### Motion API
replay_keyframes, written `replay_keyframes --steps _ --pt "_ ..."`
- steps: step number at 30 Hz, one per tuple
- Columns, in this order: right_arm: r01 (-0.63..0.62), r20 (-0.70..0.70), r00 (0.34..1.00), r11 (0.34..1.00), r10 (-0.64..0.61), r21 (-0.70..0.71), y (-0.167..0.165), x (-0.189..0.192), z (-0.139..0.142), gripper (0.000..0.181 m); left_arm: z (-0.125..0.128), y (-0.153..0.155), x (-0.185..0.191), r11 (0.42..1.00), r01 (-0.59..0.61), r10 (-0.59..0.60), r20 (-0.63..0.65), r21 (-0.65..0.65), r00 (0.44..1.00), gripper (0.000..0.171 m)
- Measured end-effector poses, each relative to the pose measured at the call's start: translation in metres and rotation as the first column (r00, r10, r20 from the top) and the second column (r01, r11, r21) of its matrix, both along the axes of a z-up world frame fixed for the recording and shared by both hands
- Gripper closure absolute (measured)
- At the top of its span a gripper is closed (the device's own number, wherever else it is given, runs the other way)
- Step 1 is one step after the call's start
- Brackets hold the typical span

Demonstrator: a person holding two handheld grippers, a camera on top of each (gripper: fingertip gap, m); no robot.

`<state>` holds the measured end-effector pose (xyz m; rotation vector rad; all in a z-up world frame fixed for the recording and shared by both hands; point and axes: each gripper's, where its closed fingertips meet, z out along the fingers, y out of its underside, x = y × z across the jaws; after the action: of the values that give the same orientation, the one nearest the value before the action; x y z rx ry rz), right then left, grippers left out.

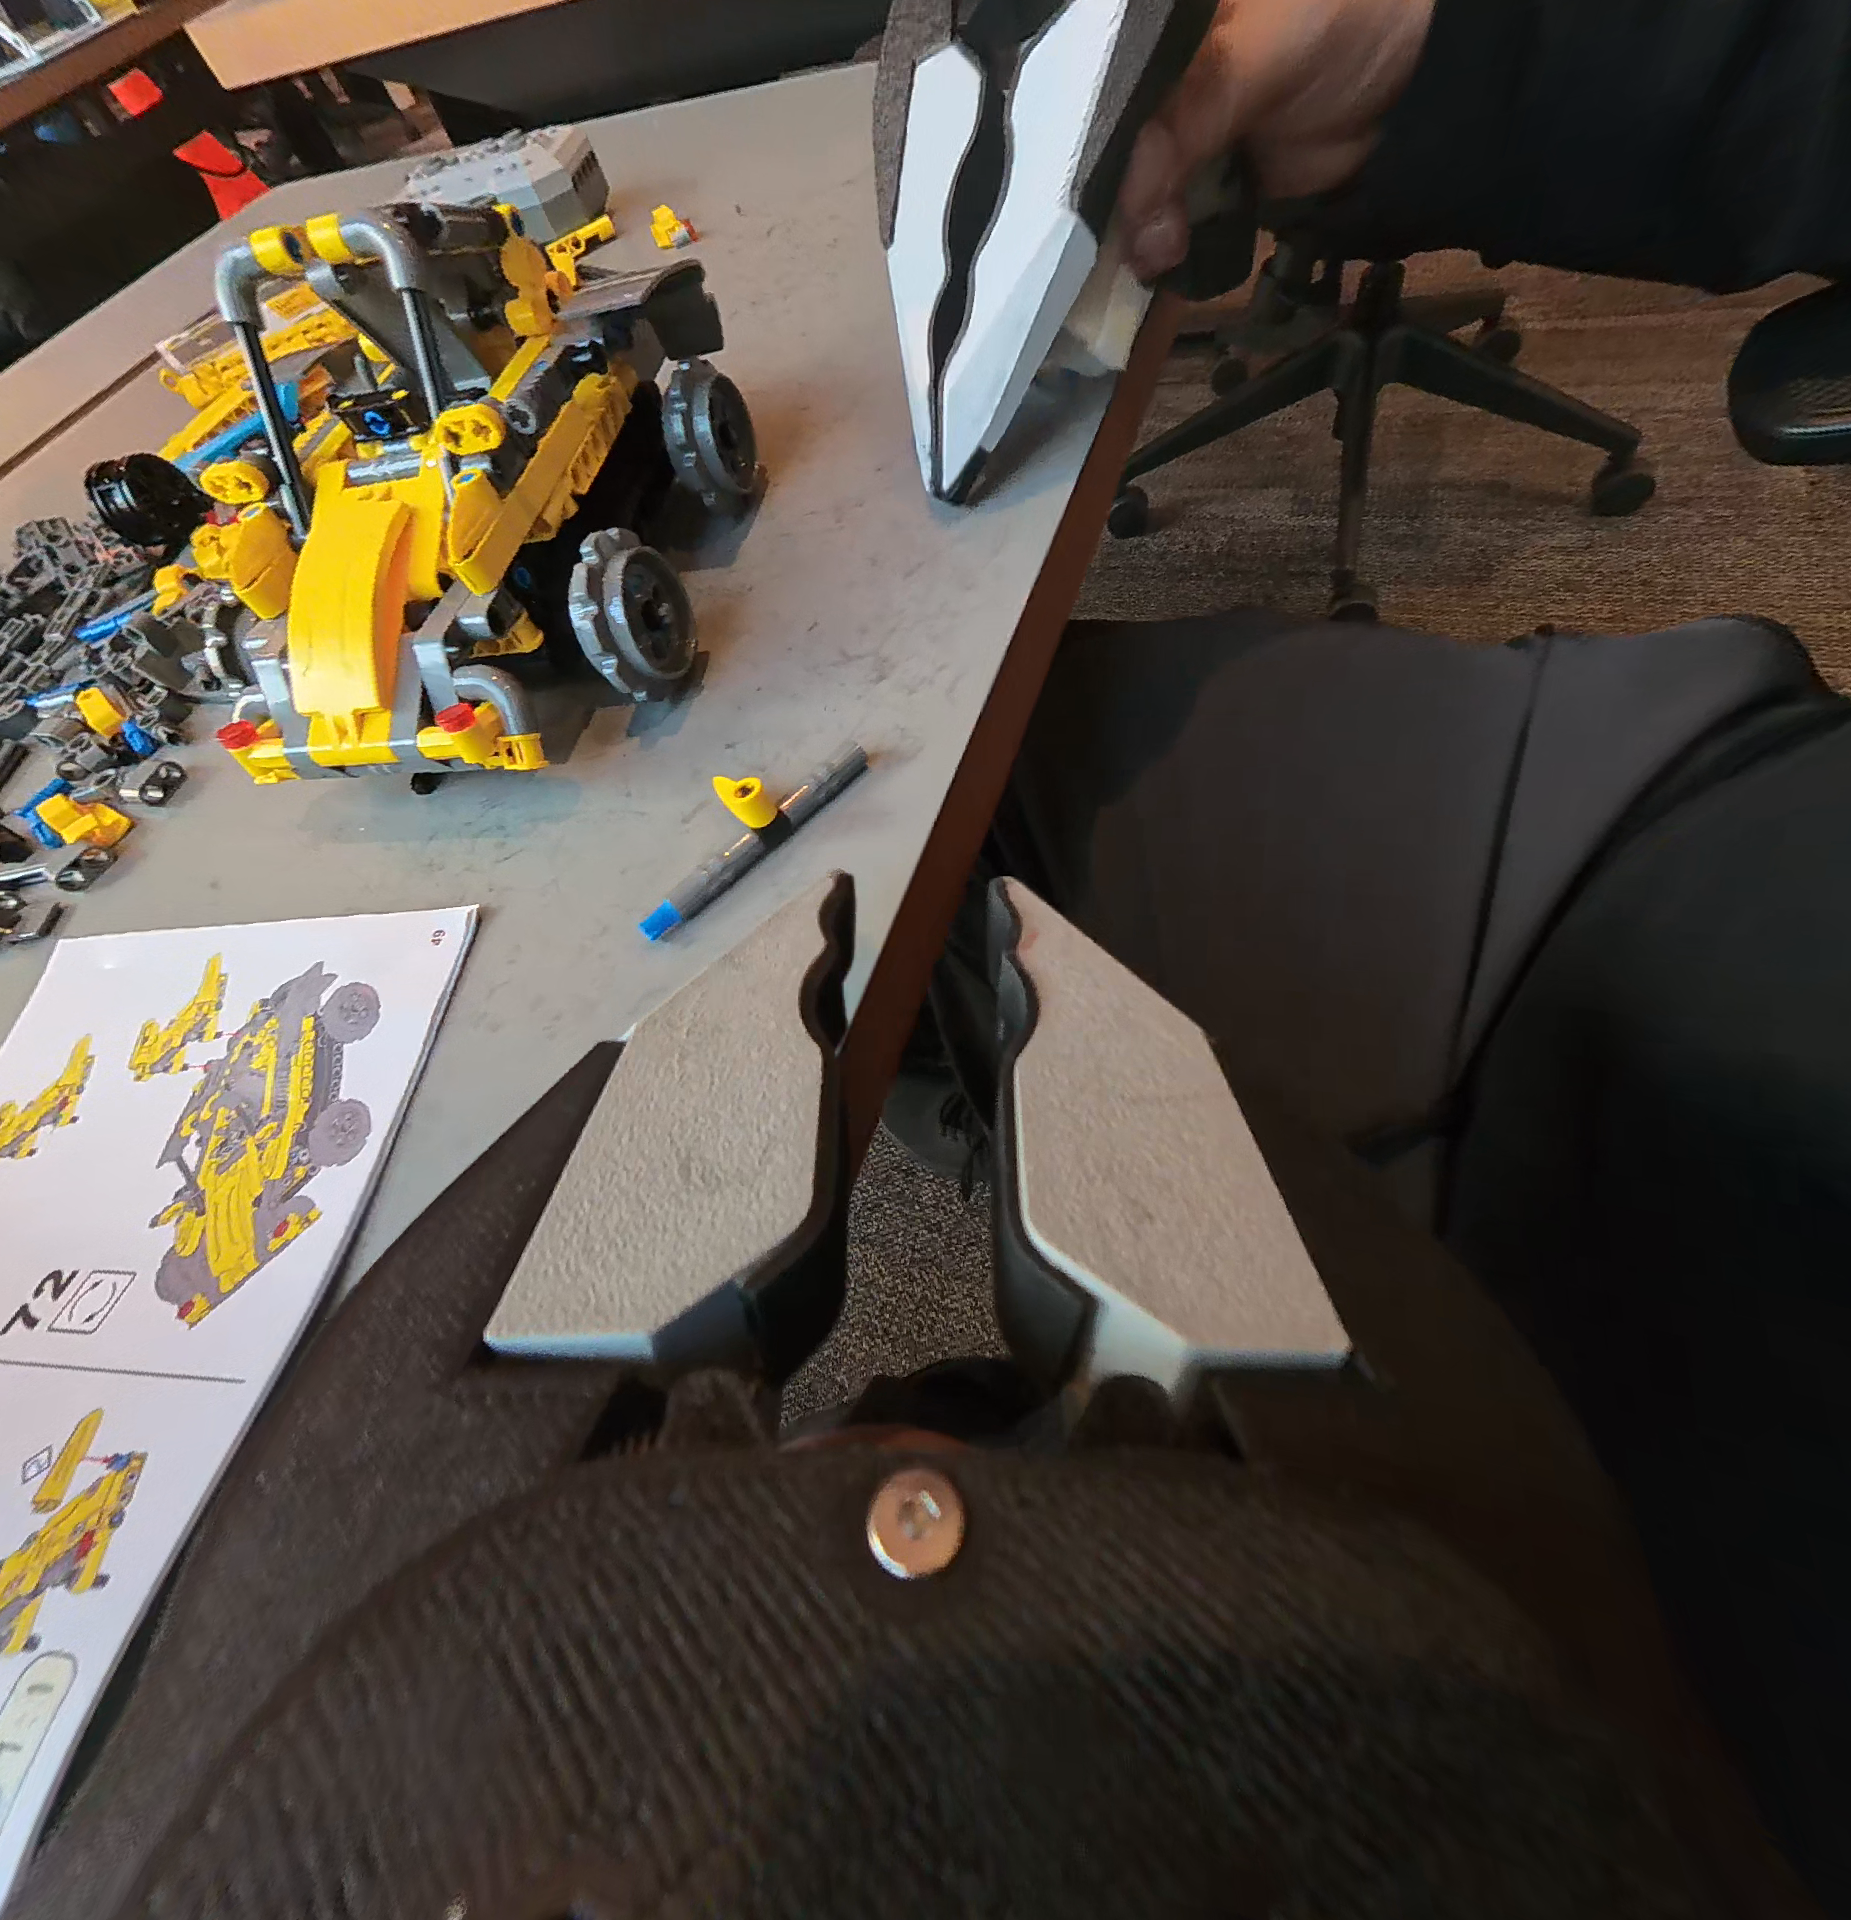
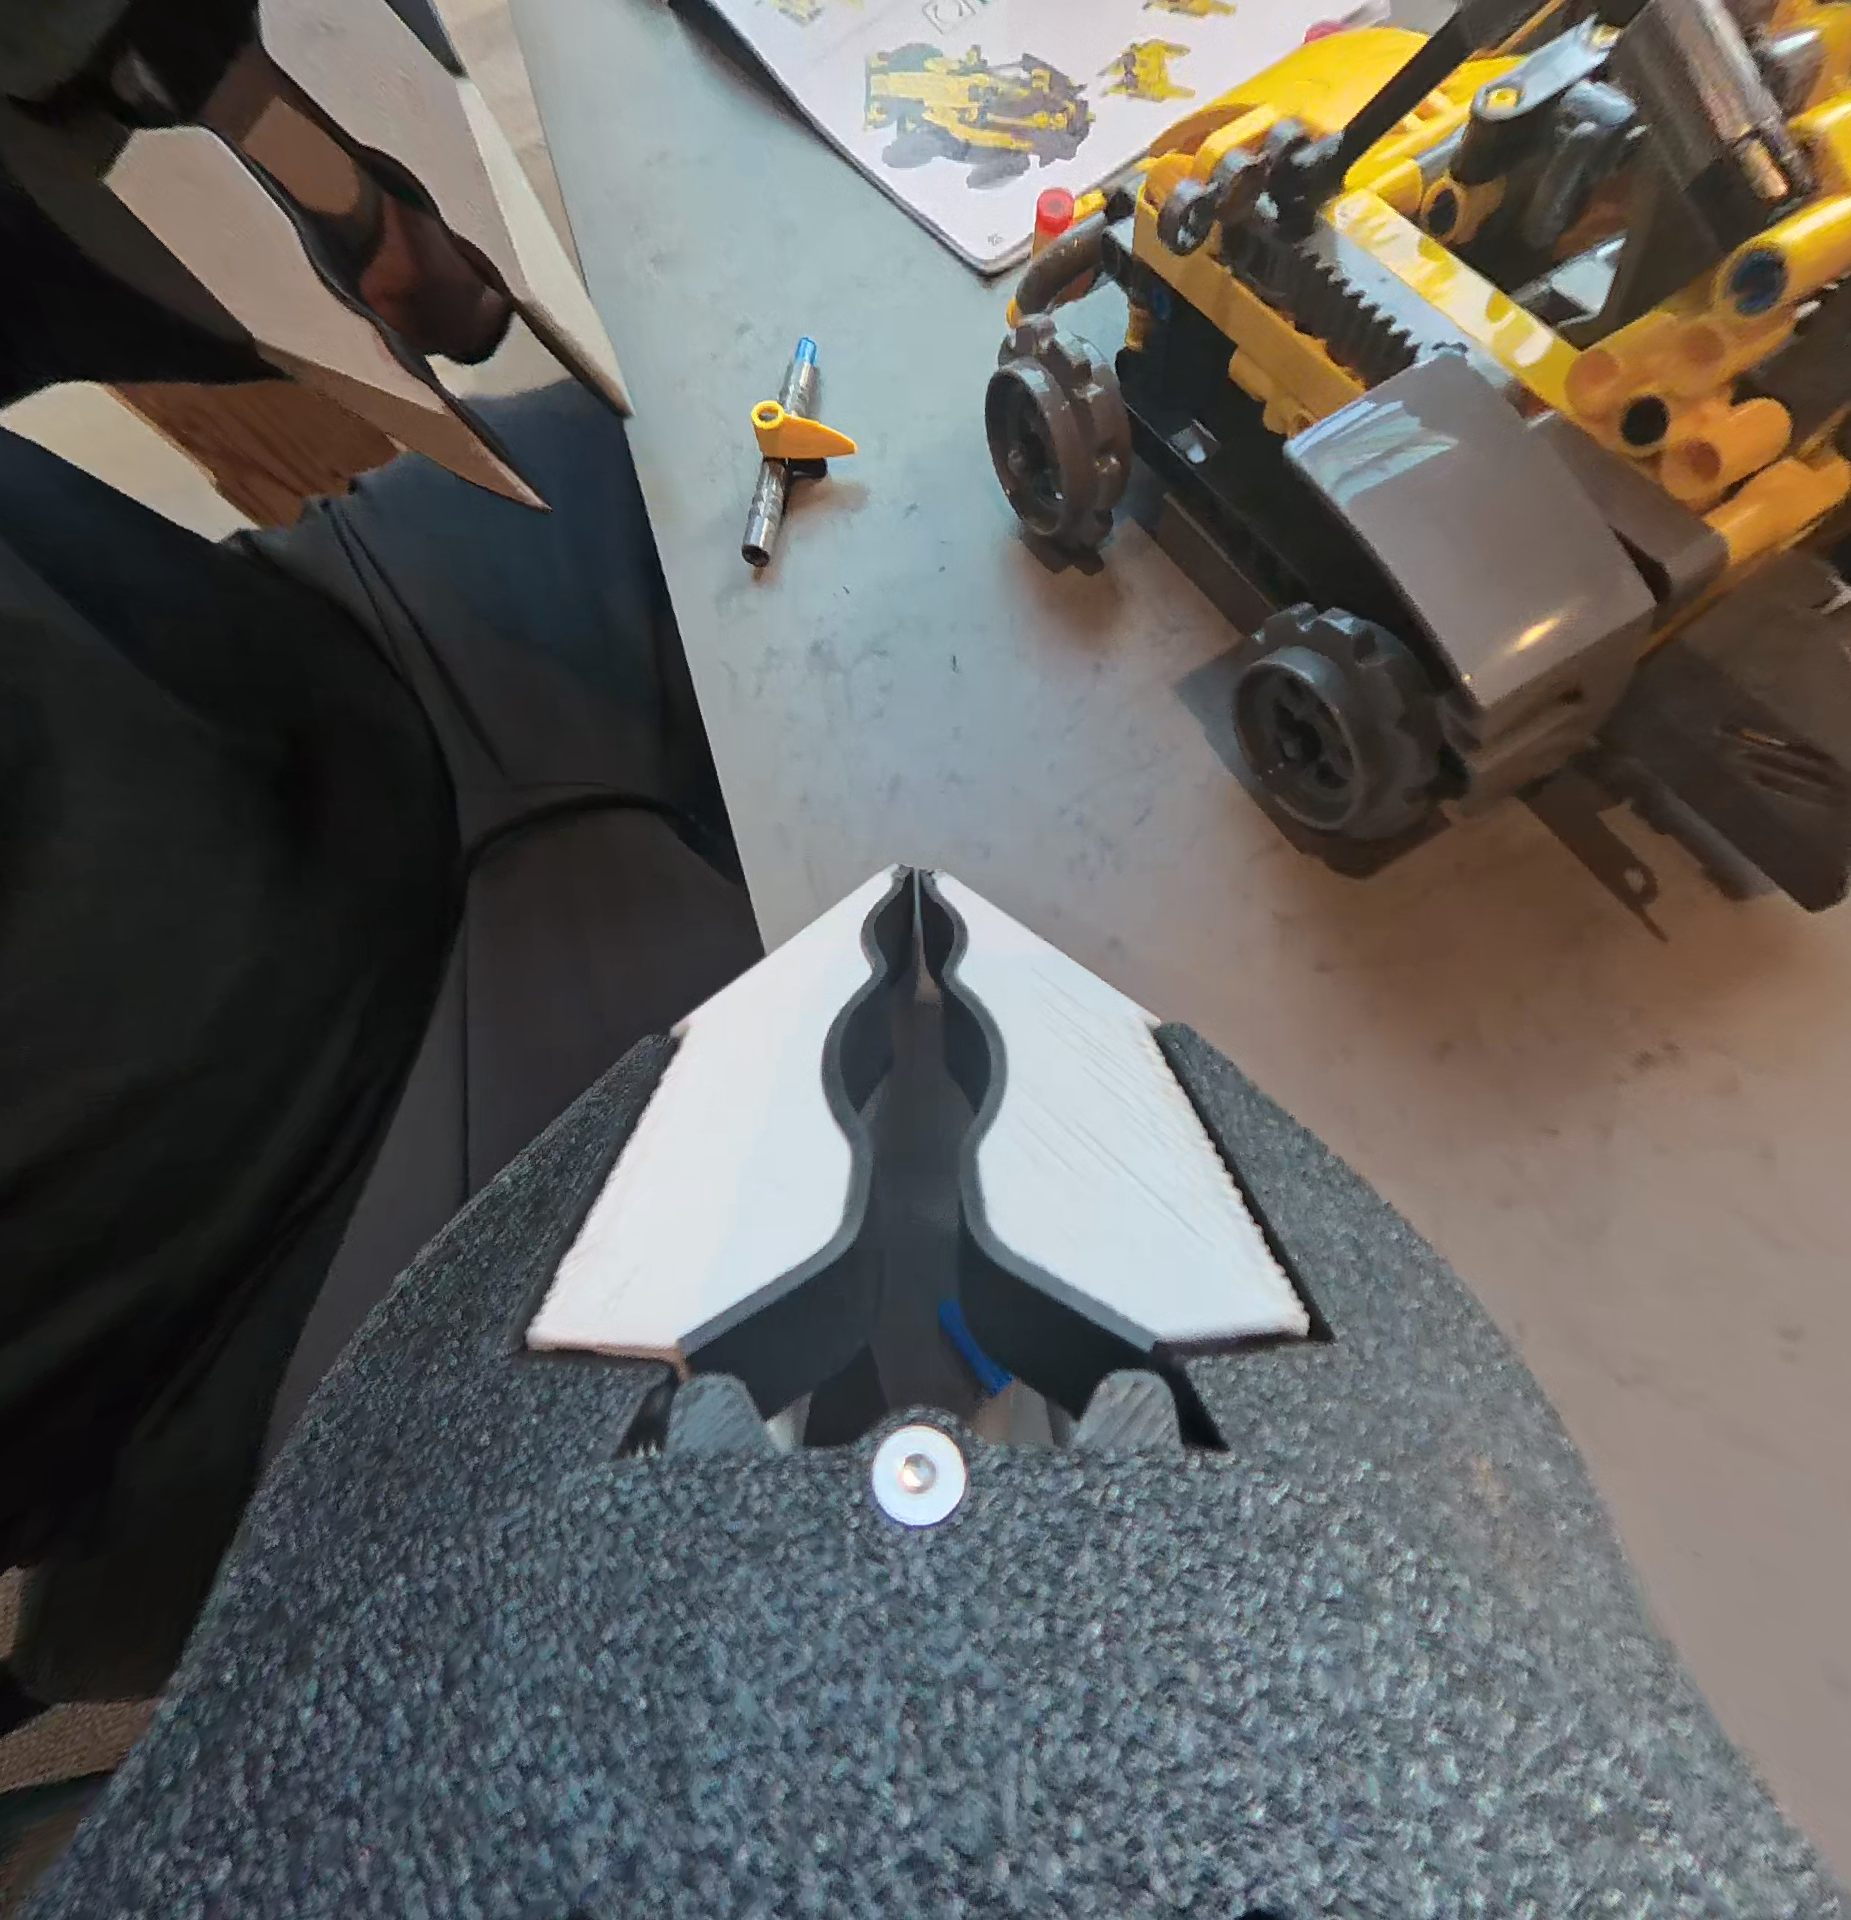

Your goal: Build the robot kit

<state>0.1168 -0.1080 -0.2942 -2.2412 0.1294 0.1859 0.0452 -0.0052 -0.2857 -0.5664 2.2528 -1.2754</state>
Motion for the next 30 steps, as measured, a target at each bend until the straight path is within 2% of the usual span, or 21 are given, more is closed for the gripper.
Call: replay_keyframes --steps 4,9,15,19,22,27,29,30 --pt "0.012 -0.019 1.0 0.998 -0.011 0.069 -0.007 0.005 0.014 0.175 0.002 0.006 0.006 0.999 -0.026 0.025 -0.012 -0.025 1.0 0.15" --pt "0.055 0.031 0.998 0.998 -0.055 0.02 -0.024 0.018 0.011 0.165 0.0 0.007 0.008 0.999 -0.031 0.03 -0.036 -0.042 0.999 0.152" --pt "0.026 0.114 0.993 0.999 -0.021 -0.04 -0.055 0.021 0.013 0.157 0.001 0.008 0.008 0.999 -0.039 0.038 -0.027 -0.037 0.999 0.151" --pt "0.006 0.098 0.995 1.0 -0.004 -0.021 -0.081 0.018 0.021 0.158 0.0 0.007 0.007 0.998 -0.035 0.033 -0.036 -0.046 0.999 0.151" --pt "0.001 0.099 0.995 0.999 0.003 -0.033 -0.092 0.016 0.017 0.166 -0.002 0.004 0.005 0.999 -0.023 0.022 -0.041 -0.041 0.999 0.151" --pt "-0.044 0.083 0.995 0.997 0.05 -0.062 -0.083 0.01 0.005 0.165 -0.002 0.002 0.003 1.0 -0.017 0.016 -0.027 -0.024 0.999 0.151" --pt "-0.072 0.069 0.994 0.991 0.08 -0.117 -0.083 0.007 -0.007 0.174 -0.002 0.002 0.003 0.999 -0.018 0.017 -0.029 -0.027 0.999 0.151" --pt "-0.08 0.064 0.994 0.992 0.087 -0.095 -0.08 0.005 -0.005 0.179 -0.002 0.002 0.003 0.999 -0.019 0.018 -0.029 -0.027 0.999 0.151"
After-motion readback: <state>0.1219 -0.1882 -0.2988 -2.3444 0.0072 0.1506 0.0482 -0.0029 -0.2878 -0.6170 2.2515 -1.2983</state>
